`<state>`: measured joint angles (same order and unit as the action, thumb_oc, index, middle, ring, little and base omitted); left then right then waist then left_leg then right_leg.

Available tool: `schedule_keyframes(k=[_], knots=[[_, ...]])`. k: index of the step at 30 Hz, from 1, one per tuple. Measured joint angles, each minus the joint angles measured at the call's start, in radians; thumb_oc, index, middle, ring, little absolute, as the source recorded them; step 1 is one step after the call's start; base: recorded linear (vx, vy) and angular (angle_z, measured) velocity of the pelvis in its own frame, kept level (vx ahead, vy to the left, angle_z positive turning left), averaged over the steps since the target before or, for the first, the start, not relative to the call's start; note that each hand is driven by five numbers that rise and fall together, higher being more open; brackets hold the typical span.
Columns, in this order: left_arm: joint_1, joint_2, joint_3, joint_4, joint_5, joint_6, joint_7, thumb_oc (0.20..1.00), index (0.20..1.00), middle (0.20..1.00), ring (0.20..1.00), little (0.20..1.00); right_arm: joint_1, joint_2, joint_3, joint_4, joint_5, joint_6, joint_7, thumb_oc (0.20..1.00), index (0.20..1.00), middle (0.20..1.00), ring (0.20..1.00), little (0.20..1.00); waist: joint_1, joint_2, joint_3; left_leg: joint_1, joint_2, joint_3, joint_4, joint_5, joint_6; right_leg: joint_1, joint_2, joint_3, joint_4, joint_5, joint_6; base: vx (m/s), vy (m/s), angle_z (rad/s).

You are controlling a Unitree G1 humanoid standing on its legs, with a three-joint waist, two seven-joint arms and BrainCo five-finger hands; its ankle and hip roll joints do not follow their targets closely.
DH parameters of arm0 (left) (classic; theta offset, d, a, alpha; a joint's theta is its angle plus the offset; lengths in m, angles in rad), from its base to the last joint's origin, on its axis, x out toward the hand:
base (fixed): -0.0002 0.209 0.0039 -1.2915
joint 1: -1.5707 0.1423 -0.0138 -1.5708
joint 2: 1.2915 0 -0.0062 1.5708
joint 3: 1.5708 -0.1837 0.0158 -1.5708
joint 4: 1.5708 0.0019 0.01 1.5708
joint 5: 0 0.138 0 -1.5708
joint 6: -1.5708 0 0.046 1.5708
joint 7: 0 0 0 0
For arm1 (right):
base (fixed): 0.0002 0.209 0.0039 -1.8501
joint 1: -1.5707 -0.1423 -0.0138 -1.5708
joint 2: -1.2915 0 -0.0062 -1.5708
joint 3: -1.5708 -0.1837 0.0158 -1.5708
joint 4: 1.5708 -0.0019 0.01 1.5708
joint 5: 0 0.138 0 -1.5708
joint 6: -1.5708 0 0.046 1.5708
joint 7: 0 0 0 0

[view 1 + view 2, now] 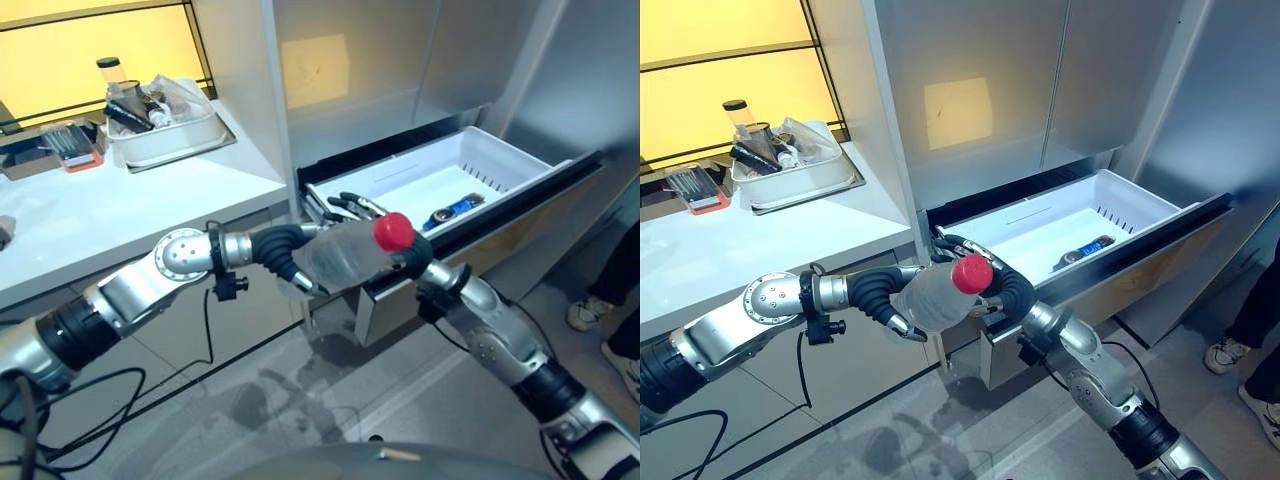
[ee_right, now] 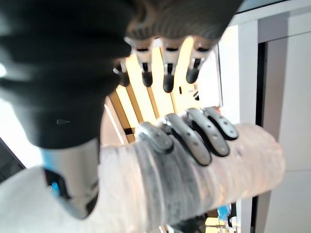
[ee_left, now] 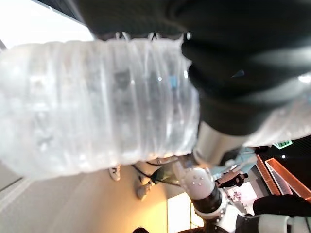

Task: Take the drinks into the refrigerator

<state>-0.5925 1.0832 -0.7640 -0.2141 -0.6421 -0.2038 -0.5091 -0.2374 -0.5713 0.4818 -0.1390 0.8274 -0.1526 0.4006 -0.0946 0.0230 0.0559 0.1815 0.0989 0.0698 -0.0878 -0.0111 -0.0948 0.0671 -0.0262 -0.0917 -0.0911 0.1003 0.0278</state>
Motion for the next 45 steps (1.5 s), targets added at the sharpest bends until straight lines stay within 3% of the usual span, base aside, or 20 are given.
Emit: schedule_keyframes(k=[22, 32, 38, 45], knots=[[0.014, -0.025, 0.012, 0.004, 0.009, -0.004, 0.029, 0.2, 0.2, 0.2, 0.2, 0.2, 0.003, -0.005, 0.023, -0.061, -0.012, 0.005, 0.025, 1.0, 1.0, 1.0, 1.0, 1.0, 0.002, 0.007, 0.004, -0.002, -0.003, -0.017, 0.0, 0.001, 0.001, 0.006, -0.005, -0.014, 0.0, -0.005, 0.002, 0.0, 0.0, 0.01], [0.137, -0.086, 0.115, -0.019, 0.041, -0.03, 0.029, 0.2, 0.2, 0.2, 0.2, 0.2, 0.028, -0.042, 0.01, -0.114, -0.01, 0.019, 0.027, 1.0, 1.0, 1.0, 1.0, 1.0, 0.003, 0.015, 0.014, -0.004, -0.002, -0.019, 0.0, 0.0, 0.001, 0.005, -0.005, -0.016, 0.0, -0.008, 0.004, 0.0, 0.0, 0.0], [0.146, -0.094, 0.163, -0.004, 0.043, -0.032, 0.031, 0.2, 0.2, 0.2, 0.2, 0.2, 0.085, -0.037, -0.074, -0.138, 0.012, 0.021, 0.049, 1.0, 1.0, 1.0, 1.0, 1.0, 0.0, 0.015, 0.016, -0.006, -0.002, -0.021, 0.0, 0.0, 0.001, 0.004, -0.005, -0.021, -0.001, -0.01, 0.006, 0.0, 0.0, 0.01], [0.146, -0.107, 0.172, 0.038, 0.081, -0.044, 0.051, 0.2, 0.2, 0.2, 0.2, 0.2, 0.081, -0.025, -0.072, -0.153, 0.031, 0.023, 0.024, 1.0, 1.0, 1.0, 1.0, 1.0, 0.001, 0.014, 0.017, -0.013, -0.002, -0.021, 0.0, 0.0, 0.001, -0.002, -0.004, -0.021, -0.001, -0.009, 0.004, 0.0, 0.0, 0.0]])
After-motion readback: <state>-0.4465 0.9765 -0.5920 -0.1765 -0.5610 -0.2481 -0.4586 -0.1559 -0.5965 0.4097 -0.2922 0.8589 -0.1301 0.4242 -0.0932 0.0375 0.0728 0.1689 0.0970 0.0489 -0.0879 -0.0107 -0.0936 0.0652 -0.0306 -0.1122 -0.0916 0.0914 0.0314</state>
